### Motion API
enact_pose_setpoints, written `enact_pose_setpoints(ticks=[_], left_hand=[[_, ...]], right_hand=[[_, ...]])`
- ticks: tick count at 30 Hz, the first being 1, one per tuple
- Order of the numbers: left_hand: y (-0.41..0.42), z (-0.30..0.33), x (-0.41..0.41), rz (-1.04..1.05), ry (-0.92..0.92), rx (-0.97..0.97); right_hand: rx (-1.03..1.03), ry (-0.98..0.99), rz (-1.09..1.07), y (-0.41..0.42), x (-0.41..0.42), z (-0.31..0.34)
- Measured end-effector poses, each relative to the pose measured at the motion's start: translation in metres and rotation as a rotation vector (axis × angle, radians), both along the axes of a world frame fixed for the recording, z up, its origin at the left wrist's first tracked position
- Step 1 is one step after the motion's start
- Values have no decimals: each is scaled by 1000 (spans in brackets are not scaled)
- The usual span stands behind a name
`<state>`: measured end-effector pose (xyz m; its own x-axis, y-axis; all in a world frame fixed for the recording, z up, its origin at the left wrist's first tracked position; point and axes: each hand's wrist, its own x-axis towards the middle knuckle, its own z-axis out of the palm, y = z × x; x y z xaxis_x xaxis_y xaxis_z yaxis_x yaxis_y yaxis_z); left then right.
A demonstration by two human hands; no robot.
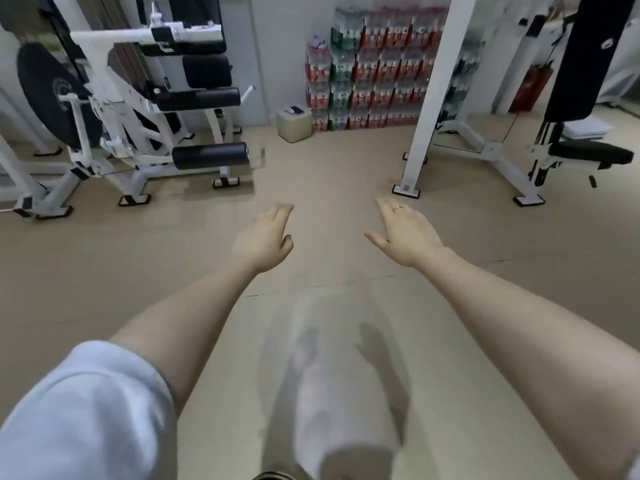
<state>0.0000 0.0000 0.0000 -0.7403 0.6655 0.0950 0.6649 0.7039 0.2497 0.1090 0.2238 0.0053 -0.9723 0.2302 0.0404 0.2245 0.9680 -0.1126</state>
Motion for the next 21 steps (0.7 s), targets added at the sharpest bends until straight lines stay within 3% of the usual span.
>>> enact_pose_setpoints(ticks=[5,10,21], left_hand=[[7,-36,-12,97,-142,43],[15,-60,-64,136,-161,160],[59,-78,-279,208,-291,251]], right_hand=[[-162,-133,-37,4,-8,-30],[-230,-167,13,19,-59,-41],[-276,-216,-14,62,-286,-71]])
